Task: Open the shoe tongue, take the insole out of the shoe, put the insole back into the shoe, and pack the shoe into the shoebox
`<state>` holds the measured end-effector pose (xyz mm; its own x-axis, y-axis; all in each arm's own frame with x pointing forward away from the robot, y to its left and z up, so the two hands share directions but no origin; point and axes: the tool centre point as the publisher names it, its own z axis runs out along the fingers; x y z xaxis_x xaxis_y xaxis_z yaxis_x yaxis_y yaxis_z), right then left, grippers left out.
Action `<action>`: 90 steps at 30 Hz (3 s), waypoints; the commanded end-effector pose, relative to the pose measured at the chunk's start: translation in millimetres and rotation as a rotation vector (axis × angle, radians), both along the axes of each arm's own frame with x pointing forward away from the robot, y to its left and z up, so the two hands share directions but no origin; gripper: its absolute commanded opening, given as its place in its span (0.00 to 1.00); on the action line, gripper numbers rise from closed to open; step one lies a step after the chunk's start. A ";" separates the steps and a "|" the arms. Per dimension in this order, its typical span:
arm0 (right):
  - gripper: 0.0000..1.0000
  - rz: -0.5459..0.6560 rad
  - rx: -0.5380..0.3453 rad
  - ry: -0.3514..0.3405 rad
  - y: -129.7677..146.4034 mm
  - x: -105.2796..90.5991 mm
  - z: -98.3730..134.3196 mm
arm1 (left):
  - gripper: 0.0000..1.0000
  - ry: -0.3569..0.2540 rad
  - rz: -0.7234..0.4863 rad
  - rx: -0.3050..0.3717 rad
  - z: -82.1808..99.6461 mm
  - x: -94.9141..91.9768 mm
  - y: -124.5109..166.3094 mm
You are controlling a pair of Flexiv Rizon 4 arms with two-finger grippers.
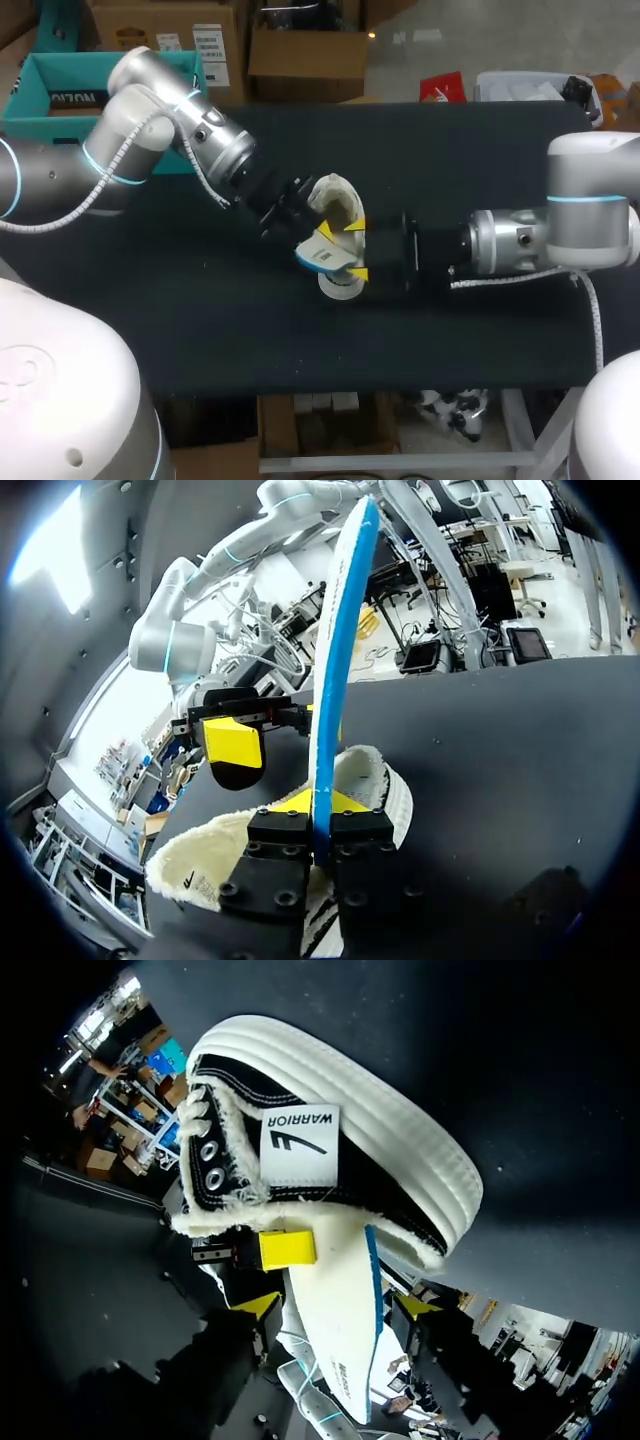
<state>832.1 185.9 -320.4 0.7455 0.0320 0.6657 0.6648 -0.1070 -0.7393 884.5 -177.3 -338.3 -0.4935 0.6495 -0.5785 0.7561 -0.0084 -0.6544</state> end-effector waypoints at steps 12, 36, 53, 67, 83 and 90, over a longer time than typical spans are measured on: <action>0.00 0.004 0.016 -0.014 4.4 9.8 -8.3 | 0.00 0.013 0.000 -0.037 -5.4 9.3 -3.2; 0.00 -0.030 -0.020 -0.023 2.8 14.6 -15.0 | 0.67 0.007 -0.047 -0.036 14.8 -13.8 -2.9; 0.00 -0.059 -0.022 -0.012 -7.9 16.4 -17.4 | 0.27 -0.023 -0.050 -0.041 22.3 -30.1 -0.8; 0.00 -0.054 -0.025 -0.007 -4.6 18.2 -18.1 | 0.00 -0.016 -0.040 -0.019 17.9 -30.0 0.7; 0.00 -0.055 -0.025 -0.010 -4.1 18.2 -17.4 | 0.00 -0.009 -0.042 -0.017 17.5 -29.8 0.9; 0.00 -0.055 -0.025 -0.010 -4.1 18.2 -17.4 | 0.00 -0.008 -0.036 -0.026 17.9 -29.6 1.1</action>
<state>849.9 181.6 -337.6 0.7401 0.0091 0.6724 0.6646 -0.1627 -0.7293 854.3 -175.5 -318.3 -0.4613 0.6591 -0.5940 0.7622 -0.0483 -0.6456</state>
